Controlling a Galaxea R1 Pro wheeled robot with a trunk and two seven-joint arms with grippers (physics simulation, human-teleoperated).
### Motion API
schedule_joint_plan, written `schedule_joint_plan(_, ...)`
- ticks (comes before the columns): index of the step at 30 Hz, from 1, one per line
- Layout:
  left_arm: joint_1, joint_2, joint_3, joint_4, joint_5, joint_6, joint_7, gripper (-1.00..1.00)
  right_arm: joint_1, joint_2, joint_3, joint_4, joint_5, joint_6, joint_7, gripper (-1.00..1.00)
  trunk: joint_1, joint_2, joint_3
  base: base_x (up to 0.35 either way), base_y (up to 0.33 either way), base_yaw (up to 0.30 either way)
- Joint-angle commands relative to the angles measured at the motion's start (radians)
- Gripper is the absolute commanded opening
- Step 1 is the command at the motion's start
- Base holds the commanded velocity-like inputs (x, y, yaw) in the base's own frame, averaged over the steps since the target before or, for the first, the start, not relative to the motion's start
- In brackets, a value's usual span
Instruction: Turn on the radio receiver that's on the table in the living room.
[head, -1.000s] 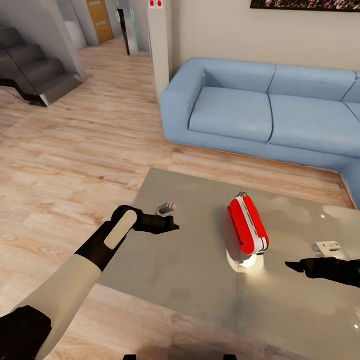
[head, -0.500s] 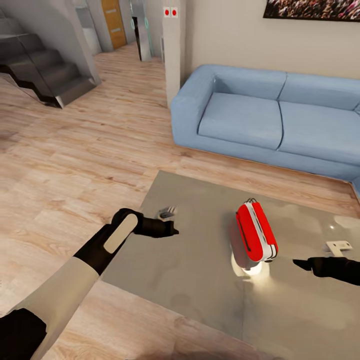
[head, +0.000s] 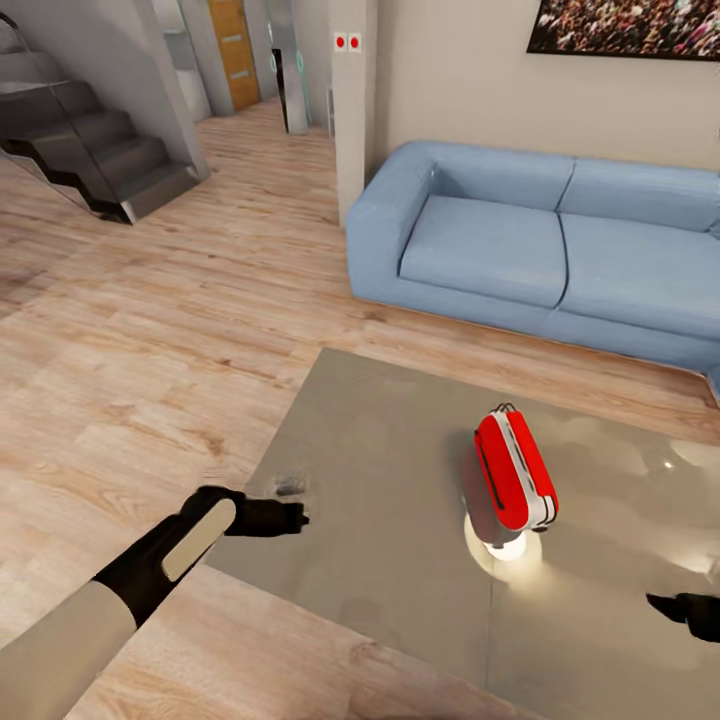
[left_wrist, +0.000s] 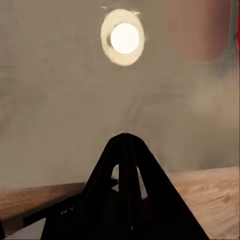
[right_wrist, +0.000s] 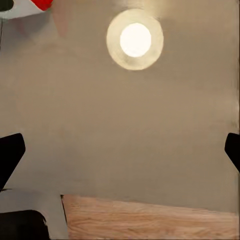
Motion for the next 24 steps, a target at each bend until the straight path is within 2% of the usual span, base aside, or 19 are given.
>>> schedule_joint_plan(1, 0.01, 0.003, -0.014, 0.007, 0.001, -0.013, 0.0, -1.0, 0.01, 0.012, -0.018, 0.007, 0.008, -0.014, 0.0, 1.0, 0.0, 0.0, 0.002, 0.0, 0.0, 0.002)
schedule_joint_plan(2, 0.027, 0.007, -0.044, 0.026, 0.002, -0.042, 0.0, -1.0, 0.026, 0.036, -0.055, 0.026, 0.026, -0.045, 0.0, 1.0, 0.0, 0.0, 0.003, 0.0, 0.0, 0.001)
schedule_joint_plan(3, 0.034, 0.008, -0.061, 0.037, 0.003, -0.059, 0.0, -1.0, 0.032, 0.047, -0.075, 0.039, 0.037, -0.062, 0.0, 1.0, 0.0, 0.0, 0.005, 0.0, 0.0, 0.0)
schedule_joint_plan(5, 0.057, 0.01, -0.136, 0.097, 0.006, -0.131, -0.001, -1.0, 0.048, 0.086, -0.164, 0.107, 0.082, -0.14, 0.001, 1.0, 0.0, 0.0, 0.008, 0.0, 0.0, 0.0)
schedule_joint_plan(7, 0.065, 0.009, -0.177, 0.134, 0.01, -0.167, -0.003, -1.0, 0.051, 0.1, -0.21, 0.148, 0.109, -0.185, 0.001, 1.0, 0.0, 0.0, 0.011, 0.0, 0.0, 0.0)
schedule_joint_plan(8, 0.072, 0.006, -0.217, 0.174, 0.013, -0.204, -0.007, -1.0, 0.054, 0.111, -0.252, 0.188, 0.137, -0.231, 0.002, 1.0, 0.0, 0.0, 0.013, 0.0, 0.0, 0.0)
schedule_joint_plan(9, 0.075, 0.004, -0.237, 0.194, 0.014, -0.222, -0.011, -1.0, 0.055, 0.115, -0.272, 0.207, 0.15, -0.254, 0.002, 1.0, 0.0, 0.0, 0.014, 0.0, 0.0, 0.0)
schedule_joint_plan(10, 0.086, 0.0, -0.273, 0.233, 0.015, -0.256, -0.023, -1.0, 0.056, 0.122, -0.311, 0.244, 0.174, -0.299, 0.003, 1.0, 0.0, 0.0, 0.016, 0.0, 0.0, 0.0)
schedule_joint_plan(11, 0.092, -0.002, -0.288, 0.252, 0.016, -0.272, -0.031, -1.0, 0.056, 0.125, -0.329, 0.263, 0.185, -0.321, 0.003, 1.0, 0.0, 0.0, 0.017, 0.0, 0.0, 0.0)
schedule_joint_plan(12, 0.105, -0.005, -0.312, 0.285, 0.017, -0.304, -0.051, -1.0, 0.057, 0.129, -0.365, 0.301, 0.204, -0.363, 0.004, 1.0, 0.0, 0.0, 0.019, 0.0, 0.0, 0.0)
schedule_joint_plan(13, 0.112, -0.006, -0.32, 0.3, 0.017, -0.318, -0.062, -1.0, 0.057, 0.131, -0.382, 0.322, 0.212, -0.383, 0.004, 1.0, 0.0, 0.0, 0.021, 0.0, 0.0, 0.0)
schedule_joint_plan(14, 0.133, -0.008, -0.337, 0.339, 0.018, -0.359, -0.099, -1.0, 0.058, 0.133, -0.43, 0.384, 0.237, -0.438, 0.004, 1.0, 0.0, 0.0, 0.022, 0.0, 0.0, 0.0)
schedule_joint_plan(16, 0.163, -0.009, -0.348, 0.384, 0.018, -0.404, -0.139, -1.0, 0.058, 0.135, -0.481, 0.461, 0.27, -0.505, 0.003, 1.0, 0.0, 0.0, 0.025, 0.0, 0.0, 0.0)
schedule_joint_plan(24, 0.239, -0.011, -0.355, 0.447, 0.018, -0.473, -0.17, -1.0, 0.058, 0.137, -0.615, 0.651, 0.38, -0.658, -0.001, 1.0, 0.0, 0.0, 0.038, 0.0, 0.0, 0.0)
